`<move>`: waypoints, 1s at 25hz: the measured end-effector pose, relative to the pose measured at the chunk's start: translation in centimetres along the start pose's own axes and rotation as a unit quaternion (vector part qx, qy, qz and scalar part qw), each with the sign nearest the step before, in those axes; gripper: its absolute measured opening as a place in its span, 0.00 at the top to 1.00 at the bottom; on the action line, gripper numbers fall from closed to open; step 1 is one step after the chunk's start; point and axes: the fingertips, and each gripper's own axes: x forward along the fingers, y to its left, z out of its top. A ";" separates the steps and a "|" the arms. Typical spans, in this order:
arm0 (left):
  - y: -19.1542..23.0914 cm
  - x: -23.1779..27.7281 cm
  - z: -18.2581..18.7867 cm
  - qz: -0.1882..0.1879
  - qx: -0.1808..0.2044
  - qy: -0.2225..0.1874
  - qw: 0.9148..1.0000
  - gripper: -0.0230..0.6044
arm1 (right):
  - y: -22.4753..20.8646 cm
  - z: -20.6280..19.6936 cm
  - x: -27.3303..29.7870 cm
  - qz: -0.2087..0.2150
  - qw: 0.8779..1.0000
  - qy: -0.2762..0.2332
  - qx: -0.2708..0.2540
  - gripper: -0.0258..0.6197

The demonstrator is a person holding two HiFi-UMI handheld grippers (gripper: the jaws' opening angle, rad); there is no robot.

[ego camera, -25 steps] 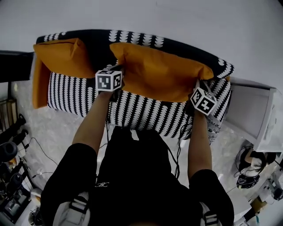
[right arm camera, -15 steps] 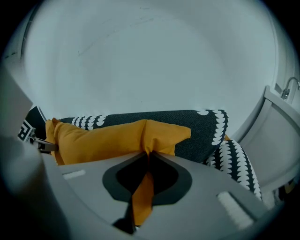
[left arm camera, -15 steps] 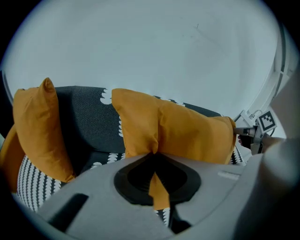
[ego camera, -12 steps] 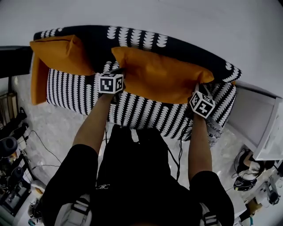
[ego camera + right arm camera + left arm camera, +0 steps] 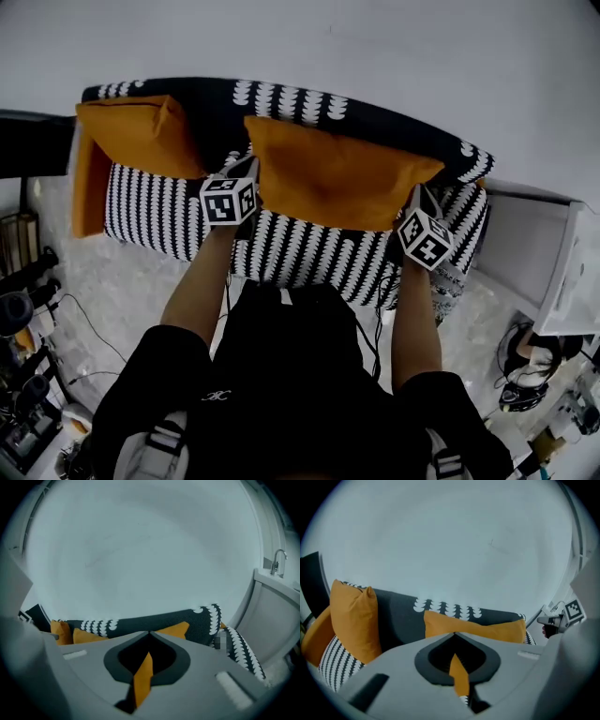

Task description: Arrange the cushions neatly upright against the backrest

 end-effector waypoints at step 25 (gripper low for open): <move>-13.6 -26.8 14.5 -0.026 0.136 -0.188 0.972 0.95 | 24.3 14.4 -24.9 0.125 0.966 -0.185 -0.133 0.95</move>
